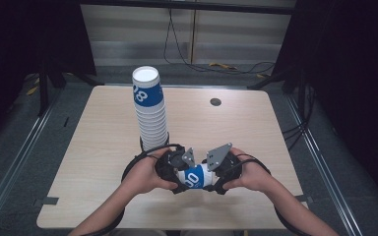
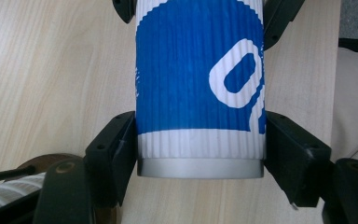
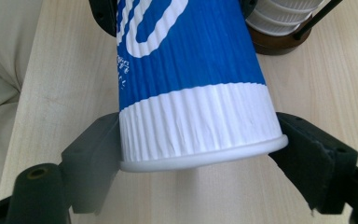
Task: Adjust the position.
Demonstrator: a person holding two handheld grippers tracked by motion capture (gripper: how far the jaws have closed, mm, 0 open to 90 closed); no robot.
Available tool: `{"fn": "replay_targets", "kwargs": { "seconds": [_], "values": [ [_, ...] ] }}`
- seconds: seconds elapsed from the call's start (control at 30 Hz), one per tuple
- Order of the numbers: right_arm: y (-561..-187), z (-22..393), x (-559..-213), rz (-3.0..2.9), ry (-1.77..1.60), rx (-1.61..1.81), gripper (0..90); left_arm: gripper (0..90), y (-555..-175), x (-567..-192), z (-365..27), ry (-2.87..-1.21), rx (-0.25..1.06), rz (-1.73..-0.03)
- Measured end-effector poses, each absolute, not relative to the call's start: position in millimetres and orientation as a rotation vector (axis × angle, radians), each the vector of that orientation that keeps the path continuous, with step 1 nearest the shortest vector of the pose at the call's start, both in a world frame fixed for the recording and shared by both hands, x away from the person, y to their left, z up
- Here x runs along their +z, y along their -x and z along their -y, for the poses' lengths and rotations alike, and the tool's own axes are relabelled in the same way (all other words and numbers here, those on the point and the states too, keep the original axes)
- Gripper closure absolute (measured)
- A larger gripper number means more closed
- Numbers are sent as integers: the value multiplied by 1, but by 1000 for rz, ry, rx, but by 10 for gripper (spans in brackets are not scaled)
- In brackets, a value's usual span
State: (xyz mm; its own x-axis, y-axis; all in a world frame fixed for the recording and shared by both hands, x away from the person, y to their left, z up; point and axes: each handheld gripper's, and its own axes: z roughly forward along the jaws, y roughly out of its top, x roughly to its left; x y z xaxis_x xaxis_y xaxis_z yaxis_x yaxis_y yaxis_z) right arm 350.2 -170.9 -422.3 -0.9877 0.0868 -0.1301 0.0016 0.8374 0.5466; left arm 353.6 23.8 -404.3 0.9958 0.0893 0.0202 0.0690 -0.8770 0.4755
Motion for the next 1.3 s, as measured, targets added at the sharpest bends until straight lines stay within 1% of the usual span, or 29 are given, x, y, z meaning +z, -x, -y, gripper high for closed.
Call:
{"fn": "replay_targets", "kwargs": {
  "seconds": [0.13, 0.27, 0.43, 0.77, 0.93, 1.03, 1.27, 1.3],
  "values": [
    [-351, 174, -423, -2858, -114, 899, 145, 300, -355, -403, -27, -2628, 35, -123],
    [-351, 175, -424, -2859, -158, 917, 133, 300, -355, -403, -29, -2615, 52, -134],
    [-352, 179, -427, -2841, -207, 959, 132, 299, -357, -402, -33, -2593, 38, -136],
    [-353, 192, -430, -2809, -306, 1048, 132, 298, -361, -402, -48, -2514, 34, -218],
    [-352, 200, -429, -2772, -373, 1134, 132, 297, -364, -400, -57, -2483, 54, -246],
    [-352, 204, -430, -2742, -422, 1228, 132, 296, -365, -401, -62, -2446, 46, -273],
    [-351, 208, -431, -2675, -476, 1331, 132, 296, -368, -404, -68, -2426, 27, -292],
    [-351, 208, -431, -2673, -477, 1335, 132, 297, -367, -405, -69, -2404, 28, -320]
  ]
}}
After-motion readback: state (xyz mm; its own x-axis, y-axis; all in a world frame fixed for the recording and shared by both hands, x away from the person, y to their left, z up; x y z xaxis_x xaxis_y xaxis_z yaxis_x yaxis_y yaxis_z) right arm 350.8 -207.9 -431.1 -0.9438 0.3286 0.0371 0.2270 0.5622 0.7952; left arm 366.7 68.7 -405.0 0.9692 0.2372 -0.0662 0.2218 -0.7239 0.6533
